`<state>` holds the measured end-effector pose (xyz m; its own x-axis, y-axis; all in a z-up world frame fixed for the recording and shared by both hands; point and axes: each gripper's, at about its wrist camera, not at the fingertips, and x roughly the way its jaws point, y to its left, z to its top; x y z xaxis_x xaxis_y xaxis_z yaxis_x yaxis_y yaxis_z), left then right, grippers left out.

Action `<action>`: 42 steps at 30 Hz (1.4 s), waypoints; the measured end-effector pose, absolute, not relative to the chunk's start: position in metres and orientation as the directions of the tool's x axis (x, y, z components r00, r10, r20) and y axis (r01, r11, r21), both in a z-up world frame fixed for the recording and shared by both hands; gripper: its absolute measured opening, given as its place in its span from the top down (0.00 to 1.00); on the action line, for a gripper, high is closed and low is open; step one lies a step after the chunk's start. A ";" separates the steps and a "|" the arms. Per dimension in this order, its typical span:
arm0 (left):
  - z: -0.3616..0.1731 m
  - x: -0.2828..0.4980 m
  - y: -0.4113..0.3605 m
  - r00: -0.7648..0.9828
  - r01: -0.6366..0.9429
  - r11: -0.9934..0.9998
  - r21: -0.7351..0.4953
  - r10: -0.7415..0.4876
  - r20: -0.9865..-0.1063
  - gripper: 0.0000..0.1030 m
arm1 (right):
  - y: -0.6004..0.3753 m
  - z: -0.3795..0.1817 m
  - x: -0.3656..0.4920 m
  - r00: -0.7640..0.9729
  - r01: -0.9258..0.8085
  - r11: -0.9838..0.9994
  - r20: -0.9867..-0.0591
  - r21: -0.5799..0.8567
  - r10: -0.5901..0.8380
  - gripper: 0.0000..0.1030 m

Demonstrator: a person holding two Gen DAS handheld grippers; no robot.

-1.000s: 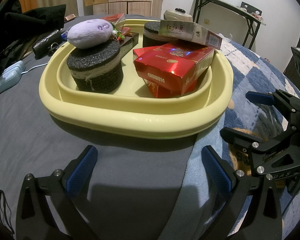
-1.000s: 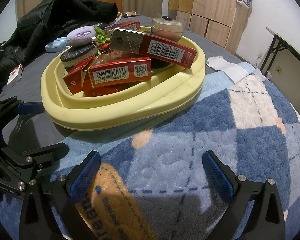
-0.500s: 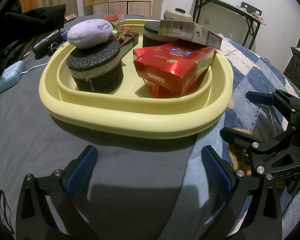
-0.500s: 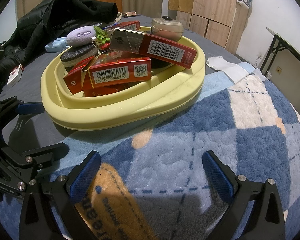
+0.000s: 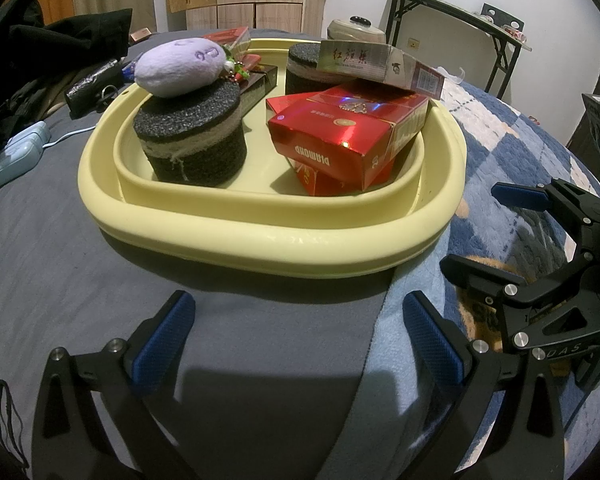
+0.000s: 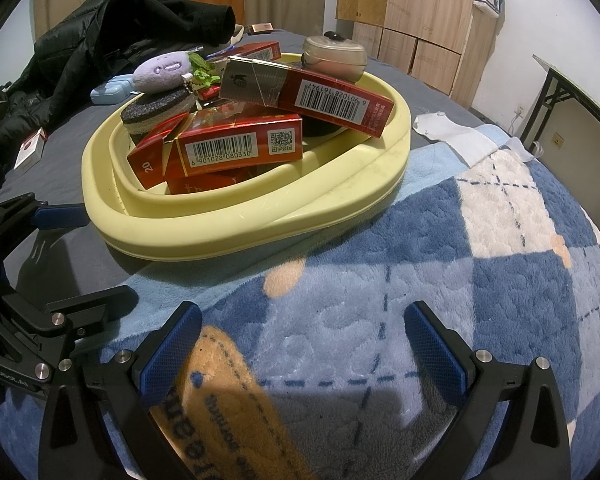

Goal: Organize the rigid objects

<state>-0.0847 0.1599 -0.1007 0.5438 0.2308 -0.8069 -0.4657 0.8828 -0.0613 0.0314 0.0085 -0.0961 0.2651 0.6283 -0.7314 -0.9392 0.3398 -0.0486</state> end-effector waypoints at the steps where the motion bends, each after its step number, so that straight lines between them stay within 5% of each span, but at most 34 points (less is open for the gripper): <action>1: -0.101 -0.085 0.160 0.544 -0.466 0.883 -0.062 0.231 -0.807 0.00 | 0.009 -0.096 0.031 0.265 -0.939 0.340 -0.731 -0.049 0.628 0.00; 42: -0.097 -0.082 0.162 0.546 -0.465 0.883 -0.065 0.229 -0.806 0.00 | 0.009 -0.096 0.031 0.265 -0.939 0.340 -0.731 -0.048 0.628 0.00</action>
<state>-0.0820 0.1615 -0.0968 0.5456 0.2286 -0.8062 -0.4653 0.8828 -0.0646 0.0314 0.0086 -0.0961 0.2651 0.6283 -0.7314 -0.9392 0.3399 -0.0484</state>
